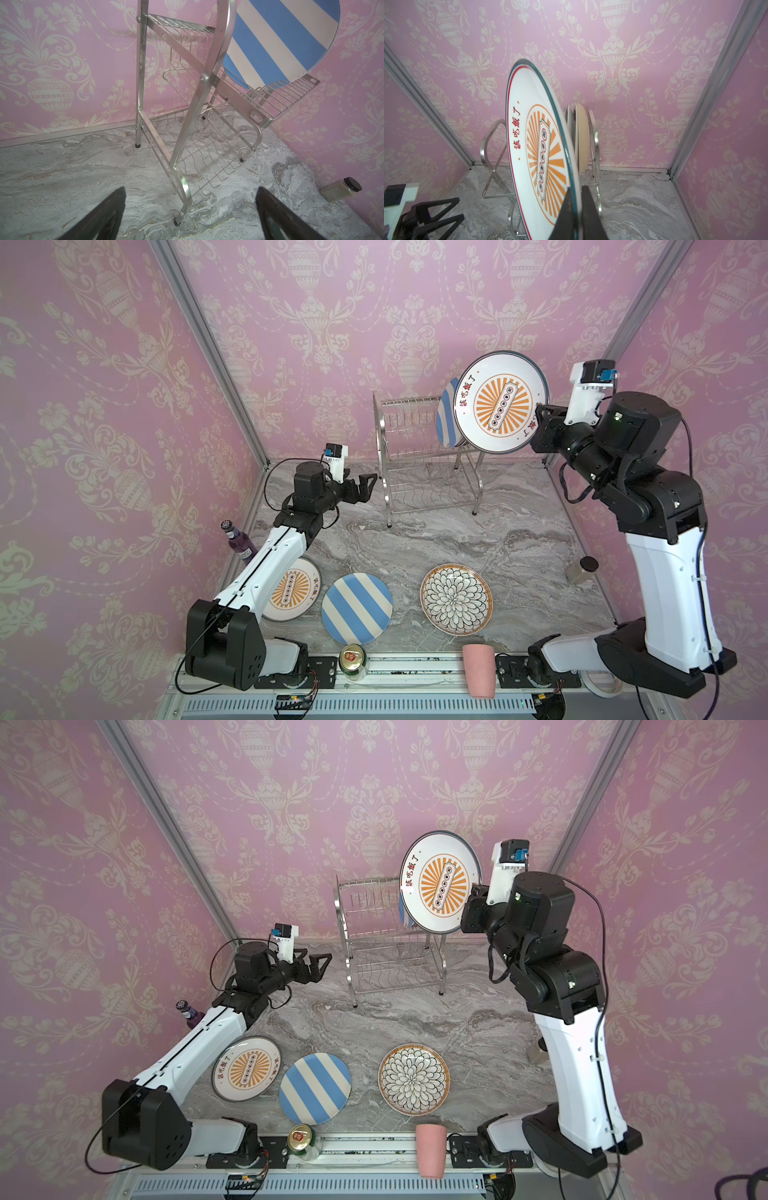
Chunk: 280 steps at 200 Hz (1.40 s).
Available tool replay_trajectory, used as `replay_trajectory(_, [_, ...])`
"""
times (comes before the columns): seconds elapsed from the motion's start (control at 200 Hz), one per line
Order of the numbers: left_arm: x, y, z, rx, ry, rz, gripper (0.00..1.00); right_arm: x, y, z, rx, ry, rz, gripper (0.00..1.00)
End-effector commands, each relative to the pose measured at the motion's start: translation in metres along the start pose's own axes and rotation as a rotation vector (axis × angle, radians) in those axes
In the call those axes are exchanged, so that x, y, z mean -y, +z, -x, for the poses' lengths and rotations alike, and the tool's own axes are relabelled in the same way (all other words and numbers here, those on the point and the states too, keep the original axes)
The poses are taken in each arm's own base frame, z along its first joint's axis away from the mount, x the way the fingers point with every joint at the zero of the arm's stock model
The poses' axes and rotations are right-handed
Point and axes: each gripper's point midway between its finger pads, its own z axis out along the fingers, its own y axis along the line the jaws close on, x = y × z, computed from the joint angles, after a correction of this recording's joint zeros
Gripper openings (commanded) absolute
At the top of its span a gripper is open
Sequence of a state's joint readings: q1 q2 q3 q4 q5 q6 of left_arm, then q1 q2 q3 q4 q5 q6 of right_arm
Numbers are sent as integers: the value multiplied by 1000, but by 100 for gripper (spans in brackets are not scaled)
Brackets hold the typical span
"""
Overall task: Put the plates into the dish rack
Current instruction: 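Lower the sunburst plate into the rack slots in front of the striped plates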
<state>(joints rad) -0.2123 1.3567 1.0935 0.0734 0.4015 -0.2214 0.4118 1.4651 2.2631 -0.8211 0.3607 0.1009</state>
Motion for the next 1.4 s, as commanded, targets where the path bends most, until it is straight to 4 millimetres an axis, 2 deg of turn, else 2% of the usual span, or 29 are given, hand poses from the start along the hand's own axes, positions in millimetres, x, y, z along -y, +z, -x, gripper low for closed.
replay_trajectory(0.0, [3,3,2,-14,32,-35,99,-7,30,11,42,-89,-167,0])
replay_trajectory(0.11, [6,4,3,-11,29,-49,99,-33,50,9,56,-121,-219,0])
replay_trajectory(0.22, [13,3,-2,1,-77,-102,99,-43,62,8,85,-143,-297,0])
replay_trajectory(0.31, [22,-1,-10,-5,-126,-151,99,-52,74,-2,89,-162,-335,0])
replay_trajectory(0.41, [14,-6,-15,-22,-116,-92,99,-60,87,-11,79,-192,-378,0])
replay_trajectory(0.59, [22,-12,-11,-11,-141,-128,99,-66,106,-25,66,-242,-455,0])
replay_trajectory(0.876, [29,-14,-20,-32,-187,-168,99,-83,136,-51,69,-259,-467,0])
replay_trajectory(1.136, [29,-15,-18,-31,-168,-166,99,-96,156,-64,60,-284,-468,0])
replay_trajectory(1.396, [27,-16,-24,-43,-154,-156,99,-95,166,-79,38,-297,-466,0])
